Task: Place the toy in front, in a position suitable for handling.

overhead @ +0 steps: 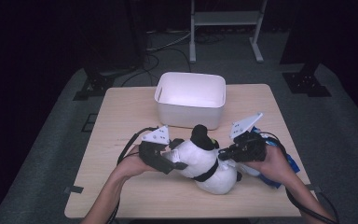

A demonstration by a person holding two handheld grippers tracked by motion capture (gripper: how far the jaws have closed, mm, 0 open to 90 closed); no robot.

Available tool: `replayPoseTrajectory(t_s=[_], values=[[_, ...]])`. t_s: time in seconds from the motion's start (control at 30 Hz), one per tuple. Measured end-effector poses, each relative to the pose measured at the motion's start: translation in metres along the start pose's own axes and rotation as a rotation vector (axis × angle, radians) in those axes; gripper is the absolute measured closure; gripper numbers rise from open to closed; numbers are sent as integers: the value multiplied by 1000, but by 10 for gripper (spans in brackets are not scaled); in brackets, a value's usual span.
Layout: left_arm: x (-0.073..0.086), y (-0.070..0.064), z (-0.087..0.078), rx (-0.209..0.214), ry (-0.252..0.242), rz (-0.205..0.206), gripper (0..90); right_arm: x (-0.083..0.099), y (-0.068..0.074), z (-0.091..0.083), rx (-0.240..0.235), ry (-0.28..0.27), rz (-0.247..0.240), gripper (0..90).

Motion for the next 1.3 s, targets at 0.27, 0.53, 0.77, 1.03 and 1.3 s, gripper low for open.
replayPoseTrajectory(t_s=[0.27, 0.53, 0.77, 1.03, 1.3], values=[[-14, -8, 2, -27, 28, 36, 301, -31, 6, -26, 60, -51, -68, 830], [-22, -10, 1, -33, 62, 61, 314, -63, 16, -31, 58, -90, -133, 829], [-26, -11, 5, -29, 69, 57, 312, -82, 28, -15, 46, -55, -201, 827], [-28, -11, 8, -18, 78, 57, 304, -90, 30, 1, 13, -26, -209, 826], [-22, -10, 7, -2, 79, 37, 301, -93, 35, 11, -1, -28, -240, 825]])
Point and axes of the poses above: each handheld gripper's, and its own axes: z roughly forward along the jaws, x roughly out of its underside, y roughly to its left, the point moved 1 cm from there along z, roughly forward along the jaws, and after that the axes turned 5 degrees about x, right-handed, at the moved point
